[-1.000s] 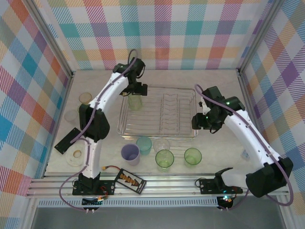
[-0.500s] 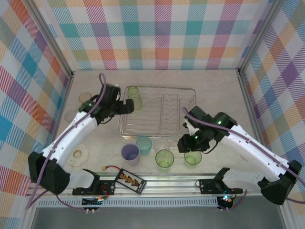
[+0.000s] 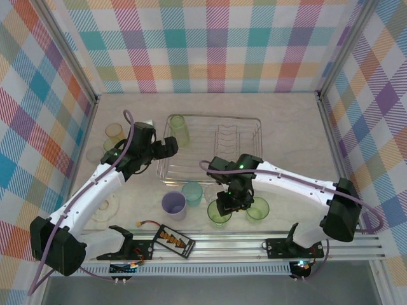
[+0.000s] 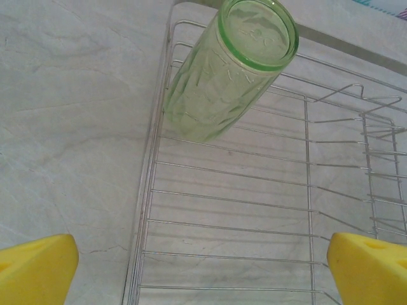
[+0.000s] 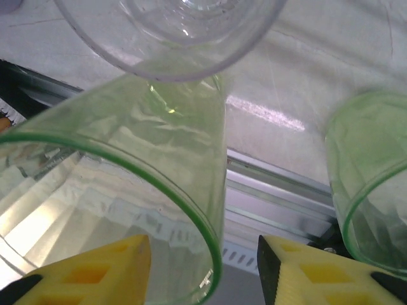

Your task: Load the cups into the dish rack

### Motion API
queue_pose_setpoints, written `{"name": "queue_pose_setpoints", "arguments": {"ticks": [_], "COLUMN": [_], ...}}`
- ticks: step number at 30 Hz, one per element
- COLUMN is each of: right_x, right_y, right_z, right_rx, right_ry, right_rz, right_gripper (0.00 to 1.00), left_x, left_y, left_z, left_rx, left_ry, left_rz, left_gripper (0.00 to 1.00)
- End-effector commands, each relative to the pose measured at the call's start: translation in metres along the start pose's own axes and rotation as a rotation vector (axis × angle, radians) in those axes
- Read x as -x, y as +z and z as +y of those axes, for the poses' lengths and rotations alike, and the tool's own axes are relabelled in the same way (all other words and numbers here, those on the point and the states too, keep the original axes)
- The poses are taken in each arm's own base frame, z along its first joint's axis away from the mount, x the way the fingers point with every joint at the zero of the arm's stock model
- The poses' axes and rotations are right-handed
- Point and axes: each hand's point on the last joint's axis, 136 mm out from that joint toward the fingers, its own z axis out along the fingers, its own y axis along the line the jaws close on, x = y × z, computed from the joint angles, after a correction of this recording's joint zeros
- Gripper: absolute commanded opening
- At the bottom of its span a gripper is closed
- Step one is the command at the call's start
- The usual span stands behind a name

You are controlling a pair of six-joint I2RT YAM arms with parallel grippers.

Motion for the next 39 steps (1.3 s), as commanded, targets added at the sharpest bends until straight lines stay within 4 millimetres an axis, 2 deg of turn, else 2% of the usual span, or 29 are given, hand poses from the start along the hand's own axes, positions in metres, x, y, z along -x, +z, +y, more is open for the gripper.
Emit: {"name": "queue_pose_setpoints", "arguments": {"ticks": [1, 6, 11, 16, 20, 25, 28, 31, 34, 37, 39], "right_x": [0.009, 0.013, 0.009, 0.003, -0.001, -0.01, -0.02, -0.028, -0.028, -0.017, -0.004], "right_y": [-0.004, -0.003, -0.002, -0.002, -0.002, -0.018, -0.024, -0.04, -0.069, -0.108, -0.138], "right_z": [0.001, -0.001, -0.008, -0.015, -0.016, -0.018, -0.015, -0.007, -0.002, -0.002, -0.005], "right_rx": [-0.03, -0.089, -0.134, -0.175, -0.181, -0.156, -0.074, 0.062, 0.226, 0.381, 0.477], "right_ry": [0.005, 0.0, 0.0, -0.005, -0.026, -0.082, -0.122, -0.155, -0.157, -0.129, -0.105], "right_rz": [-0.028, -0.009, 0.019, 0.053, 0.083, 0.069, 0.086, 0.074, 0.019, -0.104, -0.216], "right_gripper": [0.43, 0.3, 0.22, 0.15, 0.0, 0.0, 0.0, 0.0, 0.0, 0.0, 0.0], "left_x": [0.005, 0.002, 0.003, 0.003, 0.002, 0.006, 0.009, 0.015, 0.021, 0.03, 0.037], "left_y": [-0.004, -0.002, -0.005, -0.005, -0.005, -0.014, -0.022, -0.031, -0.039, -0.047, -0.054], "left_z": [0.004, 0.005, 0.004, 0.018, 0.02, 0.021, 0.032, 0.035, 0.032, 0.022, 0.005], "left_rx": [0.02, 0.027, 0.018, 0.093, 0.106, 0.11, 0.169, 0.189, 0.177, 0.119, 0.022], "left_ry": [-0.02, -0.01, 0.009, 0.002, -0.015, -0.029, -0.055, -0.064, -0.072, -0.077, -0.063], "left_rz": [-0.021, -0.003, -0.016, -0.024, -0.016, -0.031, -0.05, -0.066, -0.086, -0.119, -0.142], "left_gripper": [1.0, 1.0, 1.0, 1.0, 1.0, 1.0, 1.0, 1.0, 1.0, 1.0, 1.0]}}
